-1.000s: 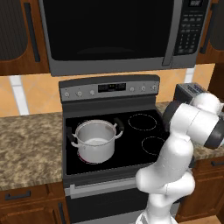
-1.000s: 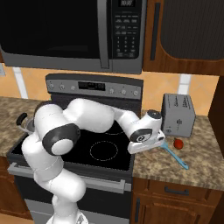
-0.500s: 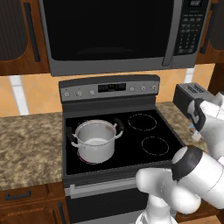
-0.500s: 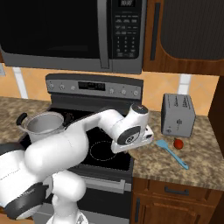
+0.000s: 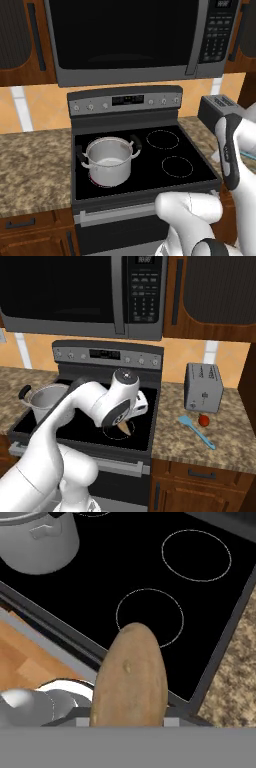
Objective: Put the sweet potato and tomato in the pot. Retrieve the spatula and lightly stir the vegetables in the pot.
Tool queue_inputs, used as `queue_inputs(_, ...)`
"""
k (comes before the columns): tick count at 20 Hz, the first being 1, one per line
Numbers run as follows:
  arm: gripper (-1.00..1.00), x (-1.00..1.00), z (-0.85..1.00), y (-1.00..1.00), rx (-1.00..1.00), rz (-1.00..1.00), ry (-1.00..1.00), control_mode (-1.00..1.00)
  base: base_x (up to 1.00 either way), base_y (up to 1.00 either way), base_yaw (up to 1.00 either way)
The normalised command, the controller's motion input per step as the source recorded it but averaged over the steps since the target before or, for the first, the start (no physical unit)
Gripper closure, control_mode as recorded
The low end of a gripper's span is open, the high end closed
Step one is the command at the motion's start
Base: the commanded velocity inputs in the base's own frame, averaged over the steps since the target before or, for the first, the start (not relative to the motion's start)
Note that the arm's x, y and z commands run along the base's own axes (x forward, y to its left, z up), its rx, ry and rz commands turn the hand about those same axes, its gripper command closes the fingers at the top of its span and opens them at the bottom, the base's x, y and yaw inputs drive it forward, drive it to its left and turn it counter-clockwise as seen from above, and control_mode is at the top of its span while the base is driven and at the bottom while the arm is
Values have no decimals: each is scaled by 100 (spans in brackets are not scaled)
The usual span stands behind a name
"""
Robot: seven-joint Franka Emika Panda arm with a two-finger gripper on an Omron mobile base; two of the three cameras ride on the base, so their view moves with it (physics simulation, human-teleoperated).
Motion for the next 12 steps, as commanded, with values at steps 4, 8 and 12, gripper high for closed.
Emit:
queue_inputs(4, 100, -46, 78, 83, 12, 0, -14, -100, 0, 0, 0)
queue_inputs(8, 100, -21, 54, 84, 27, 0, -13, -100, 0, 0, 0)
queue_inputs(12, 100, -4, 62, 78, 24, 0, 0, -100, 0, 0, 0)
